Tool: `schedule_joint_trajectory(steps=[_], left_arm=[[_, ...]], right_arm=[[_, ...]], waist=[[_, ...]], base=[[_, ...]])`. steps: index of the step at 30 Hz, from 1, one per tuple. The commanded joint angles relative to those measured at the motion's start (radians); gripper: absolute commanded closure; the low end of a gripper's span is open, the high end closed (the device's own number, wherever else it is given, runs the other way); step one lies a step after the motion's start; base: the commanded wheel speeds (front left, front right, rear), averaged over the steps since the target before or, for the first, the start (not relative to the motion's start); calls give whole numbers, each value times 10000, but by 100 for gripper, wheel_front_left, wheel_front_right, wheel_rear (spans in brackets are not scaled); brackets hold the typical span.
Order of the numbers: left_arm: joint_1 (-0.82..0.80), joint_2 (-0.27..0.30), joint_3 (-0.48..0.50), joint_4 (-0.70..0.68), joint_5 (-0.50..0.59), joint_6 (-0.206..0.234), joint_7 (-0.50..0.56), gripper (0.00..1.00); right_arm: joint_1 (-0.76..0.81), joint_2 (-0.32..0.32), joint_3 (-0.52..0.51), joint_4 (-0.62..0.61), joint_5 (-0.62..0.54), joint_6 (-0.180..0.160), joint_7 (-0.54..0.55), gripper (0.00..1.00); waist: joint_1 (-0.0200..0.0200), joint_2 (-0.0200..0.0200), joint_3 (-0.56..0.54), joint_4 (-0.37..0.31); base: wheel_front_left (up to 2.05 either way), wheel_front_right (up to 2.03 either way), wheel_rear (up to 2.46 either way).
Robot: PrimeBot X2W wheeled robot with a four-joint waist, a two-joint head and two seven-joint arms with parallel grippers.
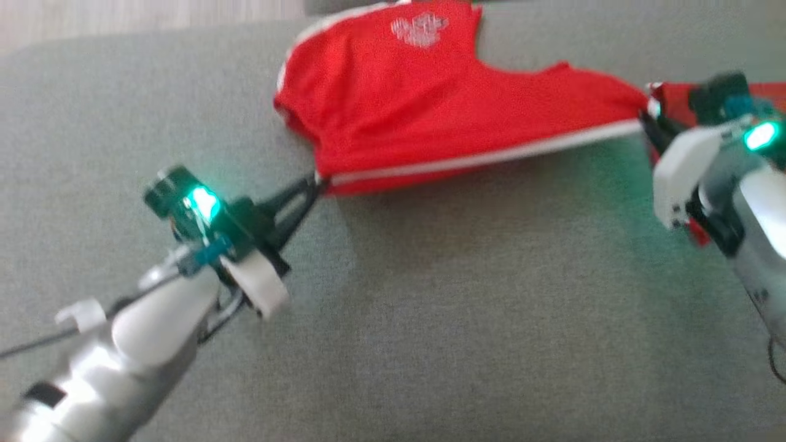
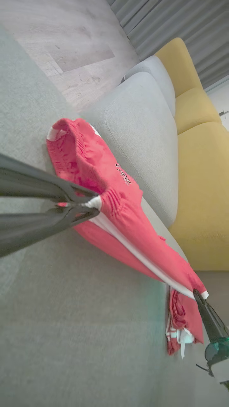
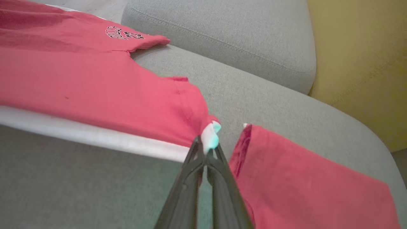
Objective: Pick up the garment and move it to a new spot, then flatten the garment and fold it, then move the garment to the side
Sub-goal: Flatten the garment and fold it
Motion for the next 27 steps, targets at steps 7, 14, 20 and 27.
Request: schedule_joint_trajectory(steps=[7,14,20,27], left_arm=[[1202,832,243,-1534,-524,619,429,100],[2275,1099,198,-3269,-872,1333,912,100],[2131,1079,518,-3997,-1070,1757,1083,100],[1535,809,892,-3809,-1324,1882,1177,100]], right_arm=[[1686,-1456,234,-1577,1277,-9,524,100],[3167,-2164,-758,-3110,1850,-9,650,100],[3407,-1992,-2291,-4274,1264,-9,971,100],[2827,-1187,-3521,-4809,288,-9,1380,100]], waist=[[3,0,-1188,-213],[3,0,-1457,-74],[3,0,-1009,236],[3,0,-379,581]], base=[[0,0,0],[0,0,0],[0,0,0],[0,0,0]])
